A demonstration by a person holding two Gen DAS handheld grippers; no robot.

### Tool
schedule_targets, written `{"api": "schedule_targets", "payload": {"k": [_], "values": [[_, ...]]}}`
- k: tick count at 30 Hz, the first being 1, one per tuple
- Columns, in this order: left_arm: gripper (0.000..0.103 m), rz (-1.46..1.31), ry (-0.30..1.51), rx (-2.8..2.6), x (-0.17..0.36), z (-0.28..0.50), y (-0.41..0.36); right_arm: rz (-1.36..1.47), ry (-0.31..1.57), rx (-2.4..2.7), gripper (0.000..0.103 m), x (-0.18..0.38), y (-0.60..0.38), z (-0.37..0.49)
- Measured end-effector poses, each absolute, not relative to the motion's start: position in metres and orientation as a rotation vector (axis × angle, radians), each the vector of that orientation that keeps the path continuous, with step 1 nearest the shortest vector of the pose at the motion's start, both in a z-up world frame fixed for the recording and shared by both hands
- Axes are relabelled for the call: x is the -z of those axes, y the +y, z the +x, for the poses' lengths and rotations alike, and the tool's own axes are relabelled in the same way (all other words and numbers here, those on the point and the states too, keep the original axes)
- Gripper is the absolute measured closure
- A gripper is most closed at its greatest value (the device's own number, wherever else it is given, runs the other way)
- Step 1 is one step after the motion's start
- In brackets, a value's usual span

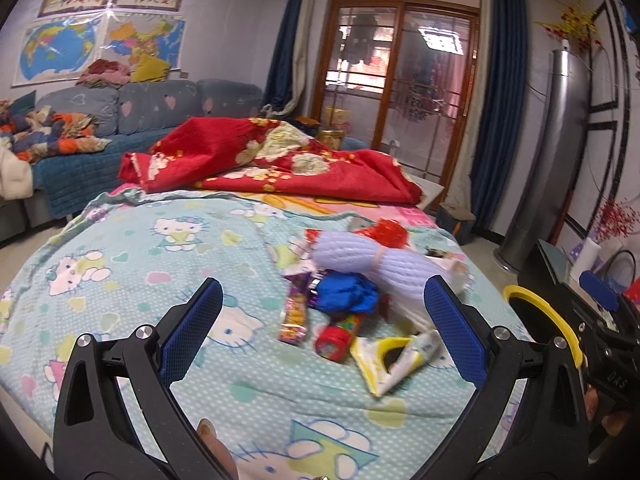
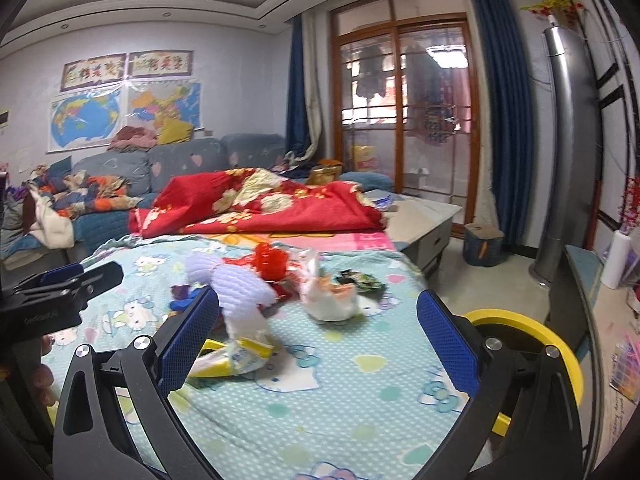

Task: Collect trash
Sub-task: 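Grasp the white foam net with the right tool while the left tool grasps a snack wrapper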

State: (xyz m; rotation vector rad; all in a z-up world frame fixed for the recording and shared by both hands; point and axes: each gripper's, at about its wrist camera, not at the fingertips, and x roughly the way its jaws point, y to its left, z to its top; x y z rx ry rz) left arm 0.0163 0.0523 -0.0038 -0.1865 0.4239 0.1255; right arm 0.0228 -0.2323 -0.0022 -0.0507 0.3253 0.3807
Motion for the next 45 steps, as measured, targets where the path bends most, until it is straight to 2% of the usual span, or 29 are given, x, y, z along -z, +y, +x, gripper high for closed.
{"api": "schedule_targets", "payload": {"k": [21, 24, 28, 30, 32, 35, 37, 39, 40, 45], "values": [[0.01, -0.253, 0.607, -0.186, 0.036, 0.071, 0.125, -0.135, 0.543, -0.548, 0.007, 0.017, -0.165, 0.104], [0.01, -0.263, 0.641, -0.141, 0.044, 0.082, 0.125, -0.132, 0.583, -0.561, 0.01, 0.023, -0.161, 0.118], [0.011, -0.26, 0.669, -0.092, 0.053, 0.097, 0.12, -0.143, 0.647, -0.593, 0.025, 0.031, -0.153, 0.129], [0.018, -0.27, 0.677, -0.07, 0.057, 0.104, 0.119, -0.14, 0.664, -0.607, 0.033, 0.034, -0.151, 0.134], [0.023, -0.274, 0.693, -0.047, 0.06, 0.114, 0.116, -0.137, 0.678, -0.634, 0.049, 0.037, -0.15, 0.134], [0.034, -0.297, 0.71, -0.009, 0.065, 0.126, 0.113, -0.127, 0.676, -0.652, 0.062, 0.037, -0.152, 0.133], [0.038, -0.315, 0.729, 0.015, 0.069, 0.133, 0.11, -0.116, 0.672, -0.663, 0.066, 0.036, -0.154, 0.132], [0.05, -0.337, 0.742, 0.035, 0.072, 0.137, 0.111, -0.102, 0.658, -0.675, 0.069, 0.032, -0.158, 0.129], [0.052, -0.343, 0.754, 0.043, 0.075, 0.139, 0.109, -0.097, 0.651, -0.679, 0.07, 0.031, -0.16, 0.128], [0.083, -0.356, 0.779, 0.07, 0.08, 0.141, 0.107, -0.06, 0.617, -0.681, 0.071, 0.022, -0.167, 0.123]]}}
